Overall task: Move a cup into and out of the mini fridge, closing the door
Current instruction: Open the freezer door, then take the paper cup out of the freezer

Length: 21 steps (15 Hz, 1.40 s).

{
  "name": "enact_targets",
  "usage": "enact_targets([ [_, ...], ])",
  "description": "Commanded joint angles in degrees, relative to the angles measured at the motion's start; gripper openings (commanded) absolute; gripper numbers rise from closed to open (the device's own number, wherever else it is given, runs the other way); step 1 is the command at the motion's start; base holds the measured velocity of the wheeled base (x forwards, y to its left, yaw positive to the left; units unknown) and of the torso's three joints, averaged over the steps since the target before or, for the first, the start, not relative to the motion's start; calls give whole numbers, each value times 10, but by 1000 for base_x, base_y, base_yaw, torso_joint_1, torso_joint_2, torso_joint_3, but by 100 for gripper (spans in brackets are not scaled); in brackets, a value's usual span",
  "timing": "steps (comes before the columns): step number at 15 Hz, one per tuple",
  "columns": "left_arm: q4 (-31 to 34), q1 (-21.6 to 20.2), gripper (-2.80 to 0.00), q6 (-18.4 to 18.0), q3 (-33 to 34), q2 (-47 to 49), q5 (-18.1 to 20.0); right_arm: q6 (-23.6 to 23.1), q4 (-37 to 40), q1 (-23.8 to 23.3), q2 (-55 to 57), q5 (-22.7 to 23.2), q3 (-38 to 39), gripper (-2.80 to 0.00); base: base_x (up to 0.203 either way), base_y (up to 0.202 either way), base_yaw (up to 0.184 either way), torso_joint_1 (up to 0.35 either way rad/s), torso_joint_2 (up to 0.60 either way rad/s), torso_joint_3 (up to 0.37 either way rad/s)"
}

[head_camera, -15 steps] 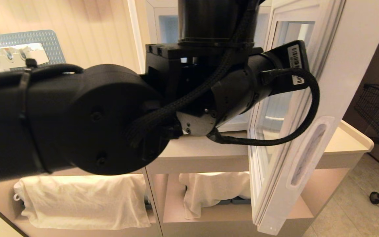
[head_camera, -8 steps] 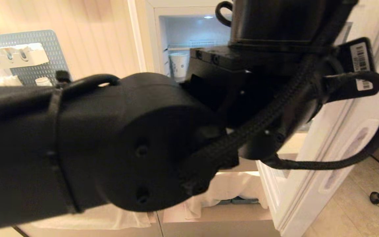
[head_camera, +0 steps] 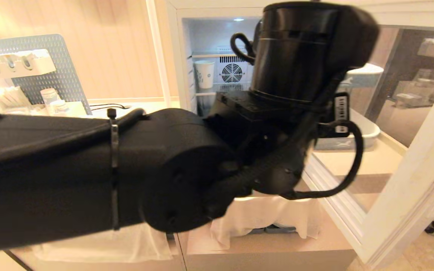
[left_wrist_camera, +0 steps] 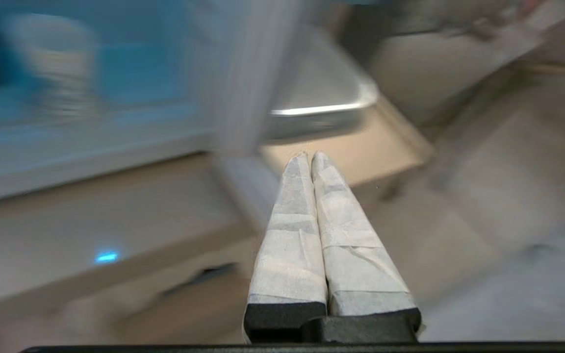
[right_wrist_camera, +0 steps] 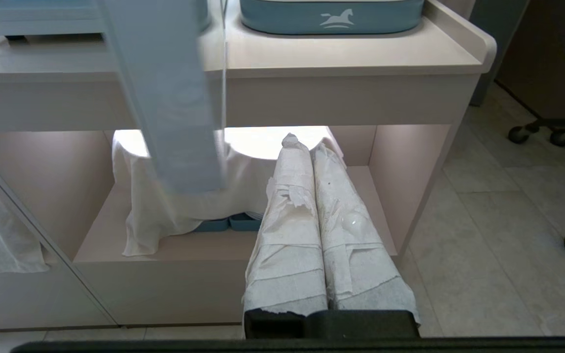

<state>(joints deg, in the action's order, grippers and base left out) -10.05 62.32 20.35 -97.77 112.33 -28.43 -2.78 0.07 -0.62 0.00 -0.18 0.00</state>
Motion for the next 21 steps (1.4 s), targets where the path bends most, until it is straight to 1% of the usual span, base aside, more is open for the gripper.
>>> enact_targets([
  [1, 0, -32, -280, -12, 41, -45, -3, 0, 0, 0, 1, 0, 11, -280, 0, 0, 0, 0, 0, 0],
  [3, 13, -89, -280, -20, 82, -95, -1, 0, 0, -1, 1, 0, 11, -280, 0, 0, 0, 0, 0, 0],
  [5, 60, -146, -280, -20, 119, -151, 13, 0, 0, 0, 1, 0, 11, -280, 0, 0, 0, 0, 0, 0],
  [7, 111, -203, -280, -18, 164, -209, 58, 0, 0, 0, 1, 0, 11, -280, 0, 0, 0, 0, 0, 0],
  [8, 123, -231, -280, -17, 192, -239, 83, 0, 0, -1, 1, 0, 11, -280, 0, 0, 0, 0, 0, 0],
  [9, 131, -264, -280, -17, 212, -266, 113, 0, 0, 0, 1, 0, 11, -280, 0, 0, 0, 0, 0, 0],
  [12, 164, -387, -280, -19, 262, -351, 242, 0, 0, 0, 1, 0, 11, -280, 0, 0, 0, 0, 0, 0],
  [14, 189, -467, -280, -23, 310, -424, 326, 0, 0, 0, 1, 0, 11, -280, 0, 0, 0, 0, 0, 0],
  [15, 198, -508, -280, -33, 345, -458, 365, 0, 0, 0, 1, 0, 11, -280, 0, 0, 0, 0, 0, 0],
  [16, 204, -541, -280, -52, 385, -493, 391, 0, 0, -1, 1, 0, 11, -280, 0, 0, 0, 0, 0, 0],
  [17, 208, -565, -280, -75, 431, -534, 407, 0, 0, 0, 1, 0, 11, -280, 0, 0, 0, 0, 0, 0],
  [19, 212, -598, -280, -120, 533, -621, 420, 0, 0, 0, 1, 0, 11, -280, 0, 0, 0, 0, 0, 0],
  [21, 222, -622, -280, -151, 620, -719, 420, 0, 0, 0, 1, 0, 11, -280, 0, 0, 0, 0, 0, 0],
])
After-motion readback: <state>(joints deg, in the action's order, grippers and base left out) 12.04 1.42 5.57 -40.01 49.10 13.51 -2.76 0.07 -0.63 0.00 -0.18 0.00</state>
